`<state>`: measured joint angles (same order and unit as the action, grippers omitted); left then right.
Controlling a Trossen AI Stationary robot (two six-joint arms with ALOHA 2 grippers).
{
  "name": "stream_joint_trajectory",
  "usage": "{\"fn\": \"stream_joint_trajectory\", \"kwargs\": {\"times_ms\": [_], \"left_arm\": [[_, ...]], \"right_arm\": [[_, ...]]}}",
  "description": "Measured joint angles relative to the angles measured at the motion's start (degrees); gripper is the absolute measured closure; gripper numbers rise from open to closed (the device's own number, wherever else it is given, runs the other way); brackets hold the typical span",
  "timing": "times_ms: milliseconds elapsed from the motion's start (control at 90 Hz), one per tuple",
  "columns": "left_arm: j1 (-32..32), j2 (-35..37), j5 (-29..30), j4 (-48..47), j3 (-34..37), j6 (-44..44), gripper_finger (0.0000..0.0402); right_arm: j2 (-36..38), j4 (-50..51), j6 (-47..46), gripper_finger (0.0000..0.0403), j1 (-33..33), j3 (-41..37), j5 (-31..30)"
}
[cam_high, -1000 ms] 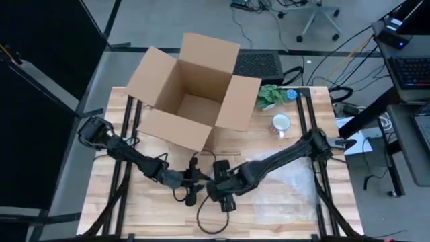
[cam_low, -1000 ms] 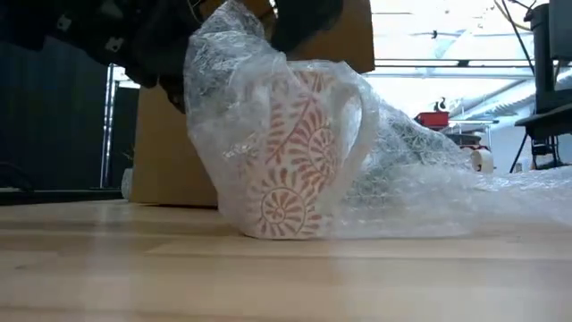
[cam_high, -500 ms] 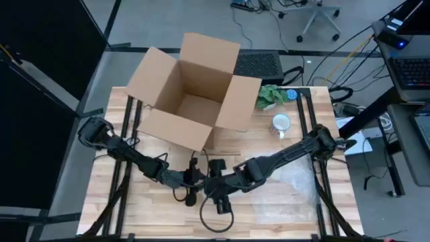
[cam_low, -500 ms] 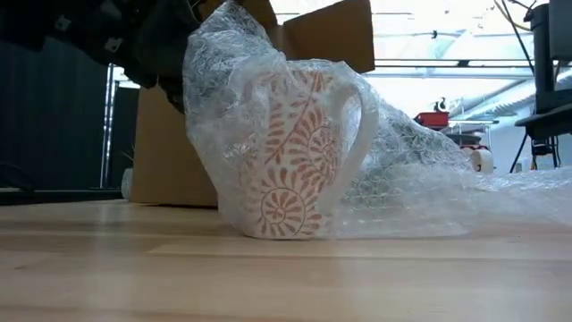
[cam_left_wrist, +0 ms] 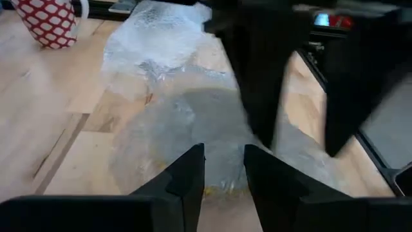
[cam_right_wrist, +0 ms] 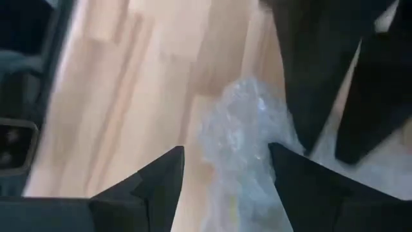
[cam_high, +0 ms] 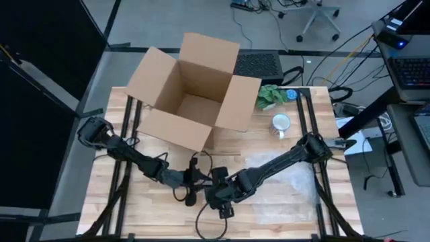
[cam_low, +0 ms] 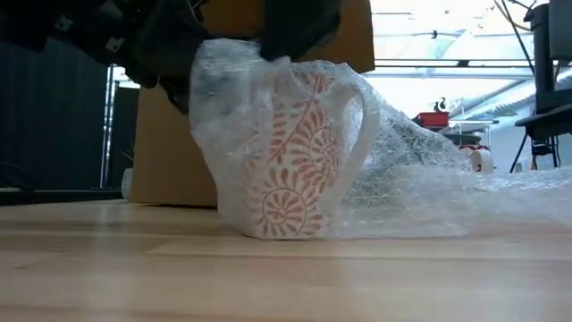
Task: Wrap mug
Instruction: Wrap the yellow mug with bubble wrap
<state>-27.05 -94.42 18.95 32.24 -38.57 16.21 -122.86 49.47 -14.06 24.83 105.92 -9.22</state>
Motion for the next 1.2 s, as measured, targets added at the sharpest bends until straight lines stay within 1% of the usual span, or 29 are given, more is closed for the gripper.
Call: {"fn": "stream_joint_trajectory", "kwargs": {"times_ms": [89, 244, 433, 622, 756, 822, 956, 1056, 1133, 1200], "left_arm": [[-0.21, 1.48, -1.01, -1.33, 0.11, 0.1, 0.0297], [-0.81, 4.29, -1.46, -2.22, 0.24, 0.2, 0.0297], [-0.98, 5.06, -1.35, -2.55, 0.22, 0.16, 0.0297], [-1.15, 5.14, -1.2, -6.87, 0.16, 0.26, 0.0297], [-1.24, 5.43, -0.89, -10.13, 0.01, 1.49, 0.0297], [-1.58, 6.81, -0.89, -11.93, 0.0, 1.85, 0.0297], [-2.01, 12.99, -0.84, -18.57, -1.52, 3.37, 0.0297], [-2.12, 17.51, -0.82, -26.29, -2.27, 6.36, 0.0297], [-2.2, 17.66, -0.81, -34.88, -2.07, 10.49, 0.0297], [-2.66, 15.39, -0.77, -36.16, -0.49, 13.31, 0.0297]], "right_arm": [[-0.57, 1.71, -1.17, 0.0188, -0.28, -0.1, -0.04], [-1.7, 1.89, -1.64, 0.0188, -0.69, -0.1, 0.25], [-4.93, 0.49, -0.64, 0.0188, -1.62, 0.03, 1.64], [-7.89, -1.01, 1.14, 0.0188, -2.34, 0.09, 3.22], [-8.07, -1.08, 1.34, 0.0188, -2.4, 0.05, 3.24], [-7.85, -1.11, 1.33, 0.0188, -2.38, 0.01, 3.32], [-7.83, -1.15, 1.33, 0.0188, -2.38, -0.04, 3.37], [-7.83, -1.17, 1.53, 0.0188, -2.38, -0.06, 3.44], [-7.83, -1.17, 1.85, 0.0188, -2.38, -0.06, 3.48], [-7.79, -1.17, 2.36, 0.0188, -2.38, -0.08, 3.52]]}}
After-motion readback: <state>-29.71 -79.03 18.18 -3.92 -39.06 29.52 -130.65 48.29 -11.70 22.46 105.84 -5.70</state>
